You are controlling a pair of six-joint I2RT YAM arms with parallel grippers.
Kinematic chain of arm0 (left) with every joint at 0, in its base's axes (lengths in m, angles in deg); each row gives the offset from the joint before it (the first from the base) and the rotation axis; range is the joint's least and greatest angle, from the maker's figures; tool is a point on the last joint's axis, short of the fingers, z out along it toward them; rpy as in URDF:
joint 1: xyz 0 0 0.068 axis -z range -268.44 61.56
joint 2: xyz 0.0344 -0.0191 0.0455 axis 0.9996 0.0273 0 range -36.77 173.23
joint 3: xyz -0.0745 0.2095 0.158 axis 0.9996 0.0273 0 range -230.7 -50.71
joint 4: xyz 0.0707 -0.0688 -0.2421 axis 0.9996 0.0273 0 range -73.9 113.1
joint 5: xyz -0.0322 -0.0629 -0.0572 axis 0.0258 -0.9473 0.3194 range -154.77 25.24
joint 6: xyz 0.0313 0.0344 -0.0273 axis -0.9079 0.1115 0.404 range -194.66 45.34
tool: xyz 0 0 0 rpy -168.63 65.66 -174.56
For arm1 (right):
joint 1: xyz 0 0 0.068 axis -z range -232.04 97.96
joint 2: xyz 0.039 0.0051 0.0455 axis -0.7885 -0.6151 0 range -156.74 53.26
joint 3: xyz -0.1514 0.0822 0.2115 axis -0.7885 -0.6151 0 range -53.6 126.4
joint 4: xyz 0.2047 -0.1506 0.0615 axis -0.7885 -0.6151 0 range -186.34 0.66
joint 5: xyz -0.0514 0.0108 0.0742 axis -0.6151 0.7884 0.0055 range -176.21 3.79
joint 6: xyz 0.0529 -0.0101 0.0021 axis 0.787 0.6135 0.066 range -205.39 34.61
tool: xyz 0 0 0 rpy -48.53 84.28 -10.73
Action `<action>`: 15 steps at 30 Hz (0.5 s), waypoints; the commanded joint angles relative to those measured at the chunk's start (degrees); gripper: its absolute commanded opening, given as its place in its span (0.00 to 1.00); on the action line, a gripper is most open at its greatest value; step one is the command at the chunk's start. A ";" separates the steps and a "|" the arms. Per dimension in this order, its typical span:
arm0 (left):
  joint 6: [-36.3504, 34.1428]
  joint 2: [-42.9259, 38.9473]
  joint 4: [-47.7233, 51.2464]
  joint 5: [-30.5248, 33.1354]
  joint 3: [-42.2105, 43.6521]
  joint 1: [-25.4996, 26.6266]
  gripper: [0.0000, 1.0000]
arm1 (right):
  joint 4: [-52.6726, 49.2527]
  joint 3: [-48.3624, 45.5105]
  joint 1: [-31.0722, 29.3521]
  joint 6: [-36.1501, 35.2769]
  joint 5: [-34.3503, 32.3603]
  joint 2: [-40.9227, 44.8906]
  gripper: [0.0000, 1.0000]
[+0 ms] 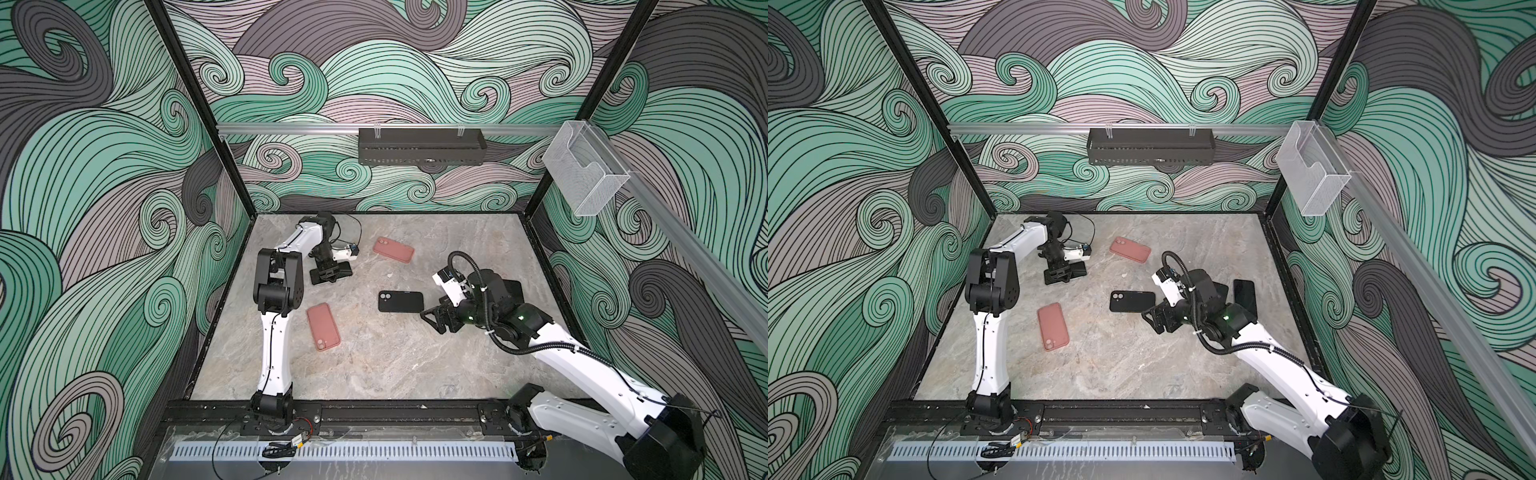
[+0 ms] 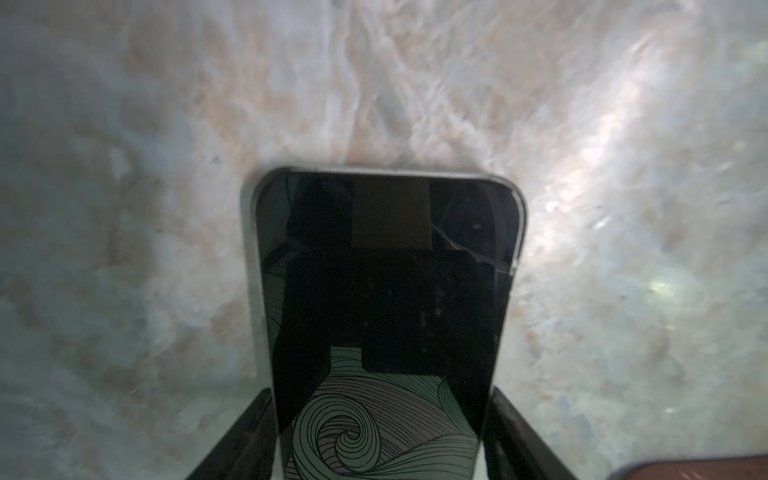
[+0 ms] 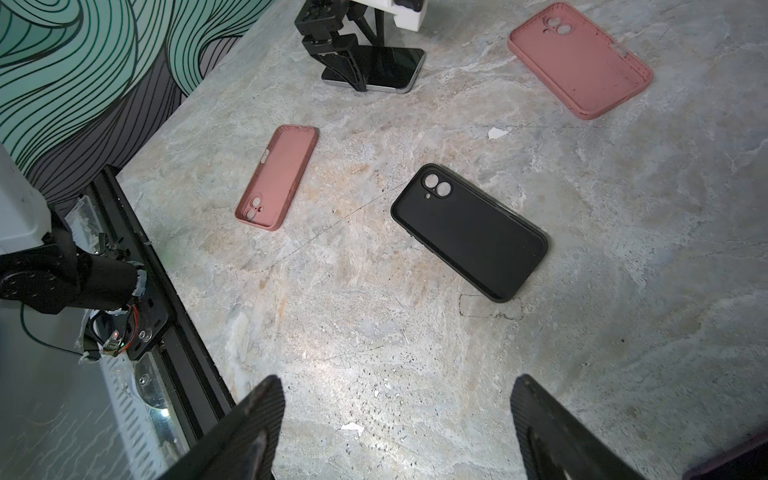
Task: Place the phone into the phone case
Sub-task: 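Grasp the black phone farther from the robot with the left gripper, then lift the black phone with the left gripper and carry it toward the right gripper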
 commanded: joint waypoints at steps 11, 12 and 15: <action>3.76 -9.89 0.74 -10.73 2.42 2.57 0.29 | 3.93 4.05 -0.36 7.57 -2.49 -6.42 0.86; 3.83 -10.83 -0.04 -11.89 3.17 2.82 0.29 | 4.05 4.46 -0.30 8.46 -2.49 -7.20 0.86; 5.27 -13.74 -2.63 -13.47 5.45 3.98 0.29 | 4.48 6.03 -0.14 11.19 -2.32 -9.03 0.86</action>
